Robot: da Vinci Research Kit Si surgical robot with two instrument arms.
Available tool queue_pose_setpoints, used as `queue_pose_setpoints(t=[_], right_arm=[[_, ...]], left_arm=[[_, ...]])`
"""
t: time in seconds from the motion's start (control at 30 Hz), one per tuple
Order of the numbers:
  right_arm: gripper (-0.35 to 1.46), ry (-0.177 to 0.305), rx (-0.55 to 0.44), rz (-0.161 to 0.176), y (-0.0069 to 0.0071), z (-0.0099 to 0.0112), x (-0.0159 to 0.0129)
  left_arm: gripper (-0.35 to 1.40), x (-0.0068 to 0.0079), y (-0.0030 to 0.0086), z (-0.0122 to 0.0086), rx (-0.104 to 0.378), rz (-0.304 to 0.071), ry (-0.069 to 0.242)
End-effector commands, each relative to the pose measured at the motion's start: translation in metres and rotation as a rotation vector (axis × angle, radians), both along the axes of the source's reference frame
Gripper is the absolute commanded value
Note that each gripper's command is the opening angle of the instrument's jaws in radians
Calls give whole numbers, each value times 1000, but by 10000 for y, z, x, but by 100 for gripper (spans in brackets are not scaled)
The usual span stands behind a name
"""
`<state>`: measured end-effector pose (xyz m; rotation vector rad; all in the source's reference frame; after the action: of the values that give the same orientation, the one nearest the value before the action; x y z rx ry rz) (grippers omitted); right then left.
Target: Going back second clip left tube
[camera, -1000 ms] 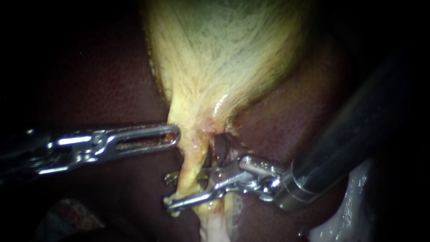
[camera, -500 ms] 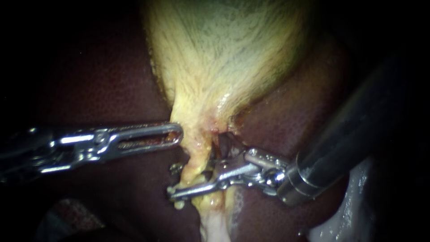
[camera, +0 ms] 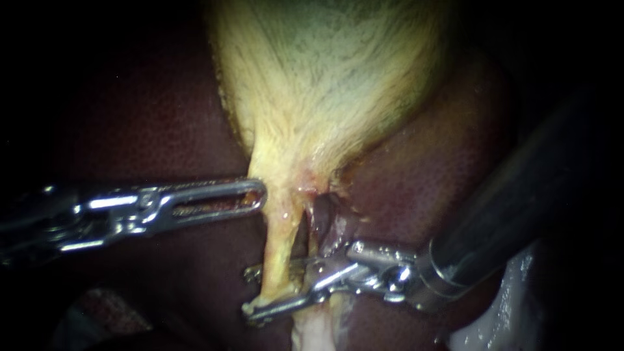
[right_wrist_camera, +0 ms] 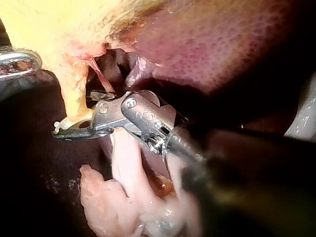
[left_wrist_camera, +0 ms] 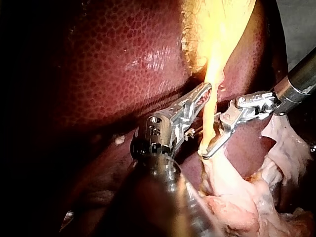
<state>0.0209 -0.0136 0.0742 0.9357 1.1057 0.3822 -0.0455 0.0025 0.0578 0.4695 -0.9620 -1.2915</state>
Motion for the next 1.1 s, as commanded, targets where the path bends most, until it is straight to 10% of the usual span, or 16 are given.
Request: queue_pose_setpoints(t=[0.03, 1.1], right_arm=[[56, -4, -7, 2, 0, -1, 1], [60, -19, -58, -1, -16, 8, 1]], left_arm=[[-35, 0, 0, 0, 1, 1, -1], [-35, -2, -2, -1, 1, 4, -4]])
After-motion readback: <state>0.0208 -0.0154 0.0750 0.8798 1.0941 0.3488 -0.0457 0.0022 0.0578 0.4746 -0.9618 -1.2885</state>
